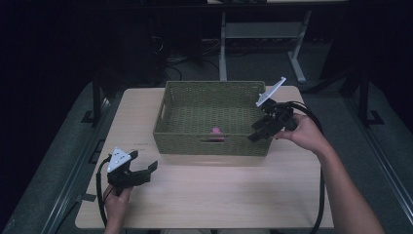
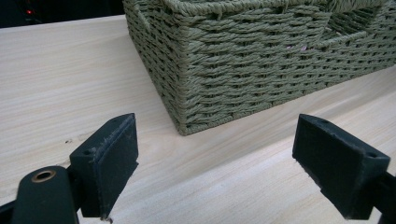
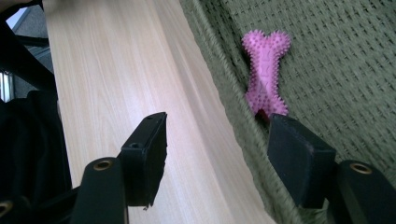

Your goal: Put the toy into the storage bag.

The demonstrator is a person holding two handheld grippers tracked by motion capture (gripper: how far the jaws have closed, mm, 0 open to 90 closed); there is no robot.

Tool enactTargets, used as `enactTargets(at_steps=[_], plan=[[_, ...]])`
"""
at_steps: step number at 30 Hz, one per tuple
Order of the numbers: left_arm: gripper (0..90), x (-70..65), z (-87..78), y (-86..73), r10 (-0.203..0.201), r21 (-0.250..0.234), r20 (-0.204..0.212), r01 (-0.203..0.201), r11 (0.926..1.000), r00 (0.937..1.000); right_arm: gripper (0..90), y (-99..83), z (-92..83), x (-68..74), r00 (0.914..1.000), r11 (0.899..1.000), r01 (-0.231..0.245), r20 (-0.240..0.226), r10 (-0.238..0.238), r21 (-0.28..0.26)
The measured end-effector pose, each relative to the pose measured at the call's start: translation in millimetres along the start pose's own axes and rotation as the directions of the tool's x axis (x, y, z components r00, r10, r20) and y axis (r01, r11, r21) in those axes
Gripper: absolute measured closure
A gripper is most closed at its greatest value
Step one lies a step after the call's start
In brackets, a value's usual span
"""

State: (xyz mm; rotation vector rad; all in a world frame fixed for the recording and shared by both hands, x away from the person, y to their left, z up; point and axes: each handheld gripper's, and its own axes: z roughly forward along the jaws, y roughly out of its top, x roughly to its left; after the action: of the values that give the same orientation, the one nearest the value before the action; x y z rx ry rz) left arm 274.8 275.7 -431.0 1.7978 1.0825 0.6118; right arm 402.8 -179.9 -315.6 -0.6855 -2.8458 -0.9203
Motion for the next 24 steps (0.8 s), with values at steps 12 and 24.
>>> enactTargets(at_steps=[12,24], plan=[[13.8,-0.8,0.6,-0.1,0.001,0.000,-0.001,-0.001,1.0000,1.0000,36.9,-25.2,2.0,9.6,1.0000,1.000,-0.008,-0.003,0.008,-0.003],[13.9,-1.1,0.7,-0.1,0.003,0.002,-0.001,-0.003,1.0000,1.0000,36.6,-53.1,10.8,15.4,0.9996,1.000,-0.026,-0.011,0.026,-0.010]])
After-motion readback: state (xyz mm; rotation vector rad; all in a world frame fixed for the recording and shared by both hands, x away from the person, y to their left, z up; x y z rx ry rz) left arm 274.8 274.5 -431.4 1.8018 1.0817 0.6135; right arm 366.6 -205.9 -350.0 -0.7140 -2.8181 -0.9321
